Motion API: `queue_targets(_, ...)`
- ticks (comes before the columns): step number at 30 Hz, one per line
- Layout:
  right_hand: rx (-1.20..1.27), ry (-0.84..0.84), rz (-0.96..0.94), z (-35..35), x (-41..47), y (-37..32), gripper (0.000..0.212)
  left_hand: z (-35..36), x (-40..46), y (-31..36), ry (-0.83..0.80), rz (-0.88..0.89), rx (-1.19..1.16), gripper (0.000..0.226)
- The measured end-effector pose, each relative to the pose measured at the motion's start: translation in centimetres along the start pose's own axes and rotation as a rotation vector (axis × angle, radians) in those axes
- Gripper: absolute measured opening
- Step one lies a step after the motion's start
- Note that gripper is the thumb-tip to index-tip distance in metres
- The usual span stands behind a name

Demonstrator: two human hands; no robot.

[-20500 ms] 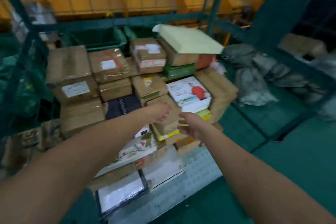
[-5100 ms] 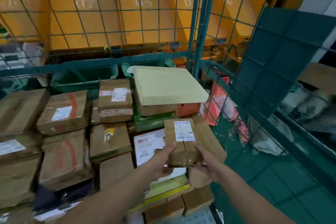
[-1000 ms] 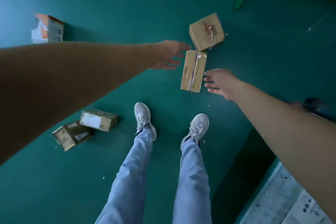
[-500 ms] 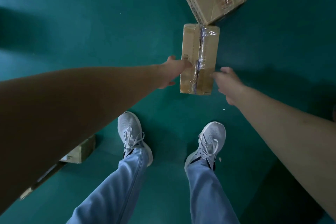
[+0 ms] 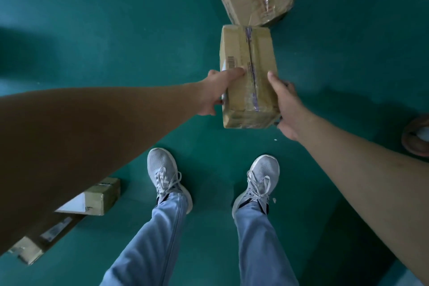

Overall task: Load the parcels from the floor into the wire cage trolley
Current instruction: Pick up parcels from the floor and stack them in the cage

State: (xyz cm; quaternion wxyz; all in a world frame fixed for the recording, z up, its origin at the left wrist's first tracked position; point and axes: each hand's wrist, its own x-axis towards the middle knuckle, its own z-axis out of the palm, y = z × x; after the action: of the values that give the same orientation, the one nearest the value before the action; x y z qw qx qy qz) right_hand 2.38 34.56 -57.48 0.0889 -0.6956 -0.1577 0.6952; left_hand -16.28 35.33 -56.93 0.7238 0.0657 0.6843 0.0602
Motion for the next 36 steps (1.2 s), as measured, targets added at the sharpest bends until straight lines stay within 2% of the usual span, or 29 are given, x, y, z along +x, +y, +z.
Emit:
queue_targets(3, 0.075, -0.083, 0.041, -0.9, -4.4, -1.6, 0.063, 0.5, -4.2, 1.7, -0.016, 0.020, 0.003, 0.075)
queue_targets(7, 0.111, -0.099, 0.013, -2.3, -12.2, -6.2, 0.095, 1.9, -12.1, 4.9, -0.027, 0.053, 0.061, 0.071)
queue_targets(8, 0.132, -0.095, -0.003, -3.0, -14.6, -7.3, 0.092, 2.7, -14.7, 5.7, -0.038, 0.054, 0.063, 0.065)
queue_targets(10, 0.142, -0.104, -0.019, -3.6, -19.2, -9.1, 0.071, 3.8, -19.7, 7.1, -0.062, 0.059, 0.086, 0.057)
queue_targets(12, 0.185, -0.129, 0.001, -4.4, -22.9, -10.2, 0.051, 4.8, -23.9, 8.3, -0.083, 0.065, 0.116, 0.058)
queue_targets(13, 0.191, -0.131, 0.012, -5.0, -26.4, -11.0, 0.049, 5.6, -27.2, 9.1, -0.098, 0.077, 0.166, 0.060)
queue_targets(17, 0.189, -0.083, 0.018, -6.7, -36.9, -12.9, 0.054, 8.2, -36.6, 10.9, -0.144, 0.093, 0.255, 0.059)
queue_targets(22, 0.289, 0.036, -0.001, -9.2, -50.7, -13.3, 0.043, 12.4, -47.9, 11.1, -0.236, 0.119, 0.393, 0.057)
queue_targets(27, 0.456, 0.155, -0.049, -11.2, -62.5, -10.9, 0.043, 16.8, -57.7, 10.0, -0.308, 0.148, 0.578, 0.065)
queue_targets(31, 0.572, 0.221, -0.070, -12.2, -69.8, -8.4, 0.046, 20.1, -64.5, 8.4, -0.371, 0.160, 0.722, 0.055)
queue_targets(36, 0.721, 0.305, -0.148, -14.4, -77.4, -5.3, 0.040, 25.4, -70.5, 6.6, -0.464, 0.212, 0.922, 0.057)
